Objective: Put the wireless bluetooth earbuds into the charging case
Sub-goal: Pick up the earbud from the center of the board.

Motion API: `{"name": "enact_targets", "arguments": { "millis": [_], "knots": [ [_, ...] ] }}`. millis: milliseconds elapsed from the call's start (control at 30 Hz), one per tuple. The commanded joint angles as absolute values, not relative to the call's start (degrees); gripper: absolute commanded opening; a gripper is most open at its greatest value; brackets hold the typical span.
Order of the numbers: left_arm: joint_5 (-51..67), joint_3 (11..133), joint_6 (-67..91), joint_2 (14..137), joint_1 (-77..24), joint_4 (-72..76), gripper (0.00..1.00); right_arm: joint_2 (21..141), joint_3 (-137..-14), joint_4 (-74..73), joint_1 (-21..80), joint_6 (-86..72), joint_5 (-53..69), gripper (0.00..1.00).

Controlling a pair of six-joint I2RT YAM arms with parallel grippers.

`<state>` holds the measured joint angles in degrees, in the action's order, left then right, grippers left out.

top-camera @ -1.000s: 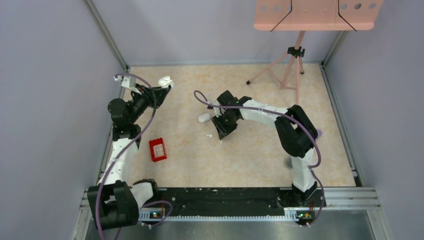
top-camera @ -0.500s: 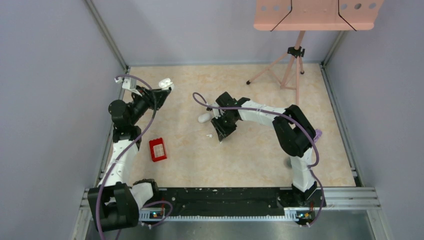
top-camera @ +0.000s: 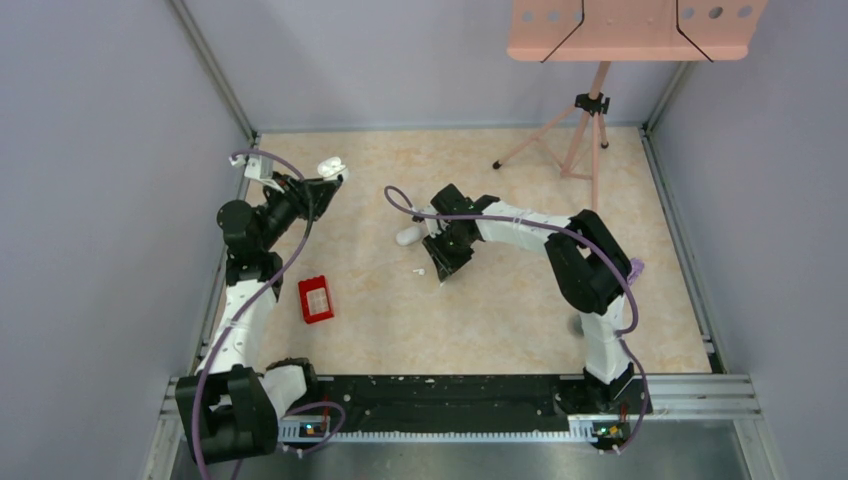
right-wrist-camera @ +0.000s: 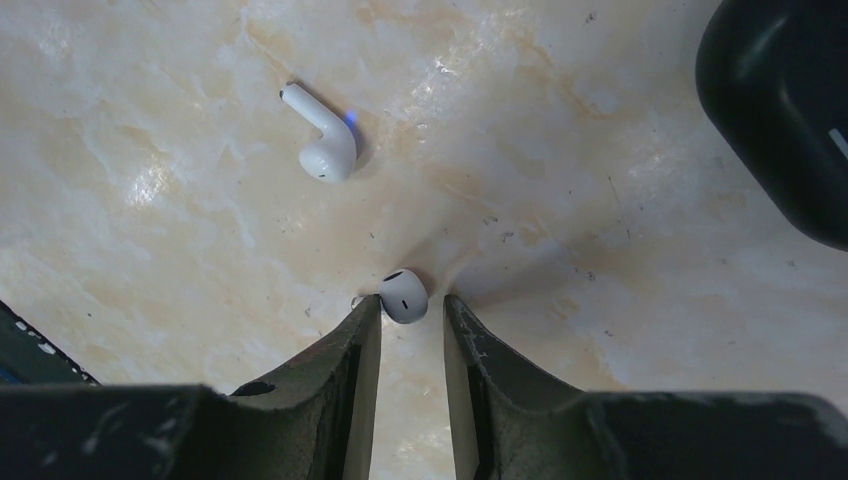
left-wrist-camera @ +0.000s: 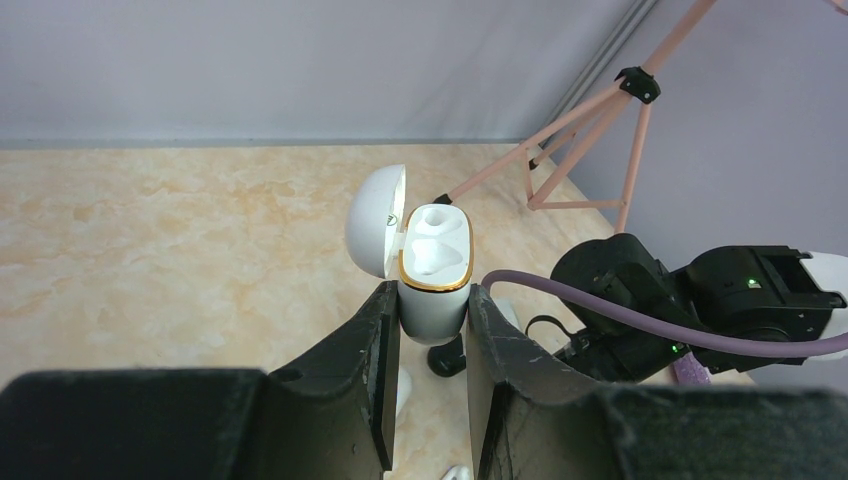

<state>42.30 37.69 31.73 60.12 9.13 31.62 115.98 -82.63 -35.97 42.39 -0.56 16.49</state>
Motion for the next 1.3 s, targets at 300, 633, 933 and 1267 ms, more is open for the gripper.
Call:
{"name": "enact_targets", "arguments": {
  "millis": [300,633,933,1267],
  "knots": [
    [41.29,37.23,30.98,59.24,9.49,32.78,0.0,117.43,-83.28,-34.62,44.12,2.62,13.77,0.2],
    [45.95,36.83,28.5,60.43,9.48,32.73,0.0,106.96,-84.21,-34.51,43.09,12.18,11.29,0.0],
    [57.58,38.24,31.36,65.92,7.14,43.42,0.0,83.9,-75.38,-19.23,39.98,28.79,18.86,0.0],
    [69.45,45.91,27.66,70.93,-3.33,45.84,0.0,66.73,-67.81,-3.29,42.55,50.15,25.79,0.0]
  ]
}}
